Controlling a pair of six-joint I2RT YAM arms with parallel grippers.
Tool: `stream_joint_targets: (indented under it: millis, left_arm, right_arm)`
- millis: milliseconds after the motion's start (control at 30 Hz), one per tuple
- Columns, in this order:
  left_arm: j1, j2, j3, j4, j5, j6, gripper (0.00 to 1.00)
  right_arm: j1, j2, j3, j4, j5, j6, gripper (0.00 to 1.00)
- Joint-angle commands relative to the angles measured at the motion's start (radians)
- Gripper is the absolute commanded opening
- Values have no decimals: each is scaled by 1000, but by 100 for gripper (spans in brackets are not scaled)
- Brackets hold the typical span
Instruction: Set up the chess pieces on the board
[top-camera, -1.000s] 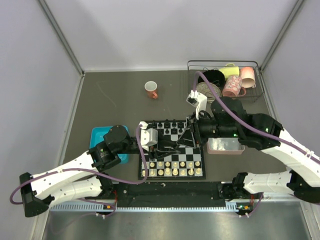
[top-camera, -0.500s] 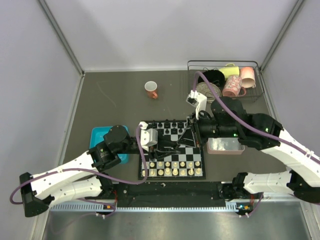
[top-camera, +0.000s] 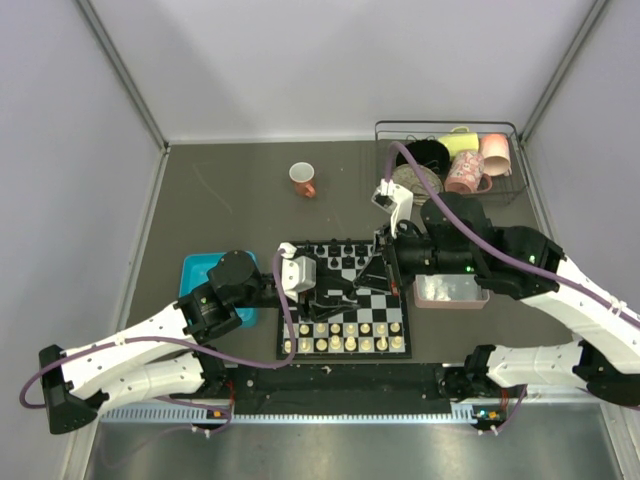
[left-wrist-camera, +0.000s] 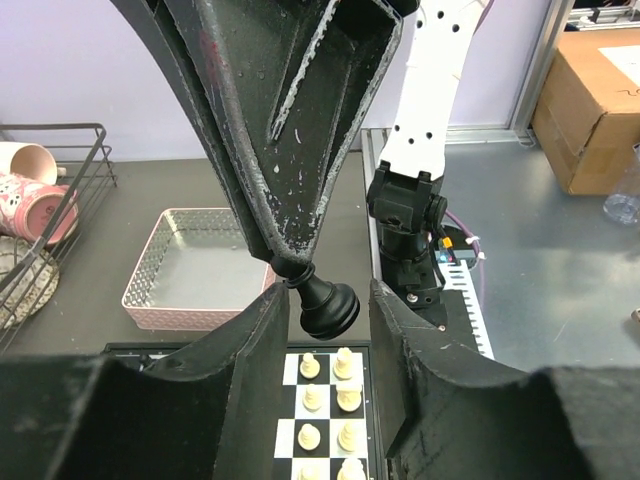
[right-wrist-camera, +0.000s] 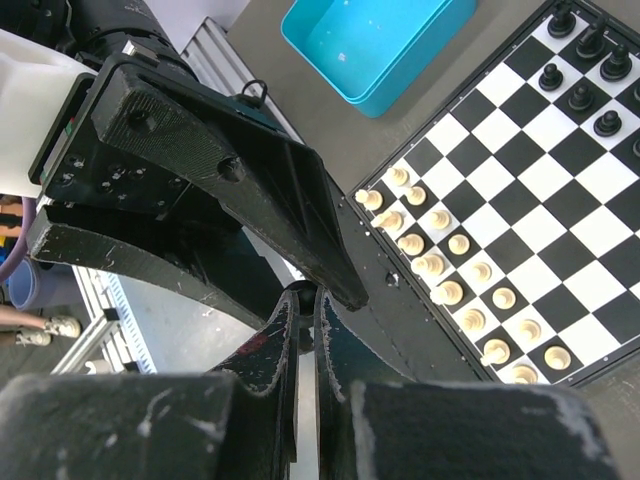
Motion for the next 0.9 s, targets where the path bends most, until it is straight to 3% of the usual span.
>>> stream_joint_targets:
  millis: [0,200,300,433,567,867]
  left_arm:
    - [-7,-14,1,57,-13,-2,41]
    - [-7,-10,5,56,-10,2,27]
    - [-7,-11,8,54,-13,5,23]
    - [-5,-11,16,47,-8,8,21]
    - [-7,1,30,24,19,25,20]
    - [-8,38,74,-55,98,71,20]
  right_arm:
    - [-12,-19,-2,35,-12,-2,0]
    - [-12,-20,-12,35,-18,-5,14]
    - [-12,-22,-13,35,-16,-7,15]
    - [-12,-24,-18,33,-15,-10,16]
    - [-12,-30,-16,33,-12,-10,30]
    - [-18,-31,-12,32,-33,-7,31]
